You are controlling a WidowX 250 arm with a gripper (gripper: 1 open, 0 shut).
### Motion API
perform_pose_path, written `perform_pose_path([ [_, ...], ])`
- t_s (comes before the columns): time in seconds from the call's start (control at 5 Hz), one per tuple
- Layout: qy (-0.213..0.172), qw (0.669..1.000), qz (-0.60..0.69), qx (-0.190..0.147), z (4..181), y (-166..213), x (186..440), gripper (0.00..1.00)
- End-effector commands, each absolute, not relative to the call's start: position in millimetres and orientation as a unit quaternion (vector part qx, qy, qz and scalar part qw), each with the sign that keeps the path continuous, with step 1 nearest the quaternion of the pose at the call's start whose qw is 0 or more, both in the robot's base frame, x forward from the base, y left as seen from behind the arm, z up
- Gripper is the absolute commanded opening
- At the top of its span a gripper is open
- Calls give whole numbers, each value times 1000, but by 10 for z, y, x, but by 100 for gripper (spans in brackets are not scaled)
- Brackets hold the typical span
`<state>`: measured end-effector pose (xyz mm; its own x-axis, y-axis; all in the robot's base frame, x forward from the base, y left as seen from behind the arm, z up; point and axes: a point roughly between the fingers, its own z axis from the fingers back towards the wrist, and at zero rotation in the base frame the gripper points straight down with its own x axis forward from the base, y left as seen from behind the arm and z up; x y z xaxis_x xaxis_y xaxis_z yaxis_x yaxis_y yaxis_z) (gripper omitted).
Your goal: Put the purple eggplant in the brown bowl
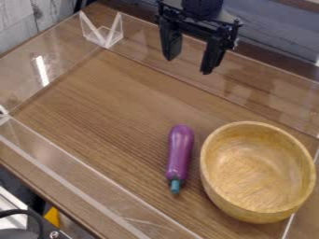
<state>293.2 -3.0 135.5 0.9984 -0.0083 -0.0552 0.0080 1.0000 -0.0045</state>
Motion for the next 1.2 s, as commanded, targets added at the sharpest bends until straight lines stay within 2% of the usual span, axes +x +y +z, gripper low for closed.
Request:
perform_pose_path([
  [0.0, 36, 999, 0, -5, 1298, -37, 2893, 100],
  [0.4, 38, 999, 31, -21, 1159, -34, 2520, 100],
  [1.0, 45, 997, 57, -27, 1013, -56, 2408, 100],
])
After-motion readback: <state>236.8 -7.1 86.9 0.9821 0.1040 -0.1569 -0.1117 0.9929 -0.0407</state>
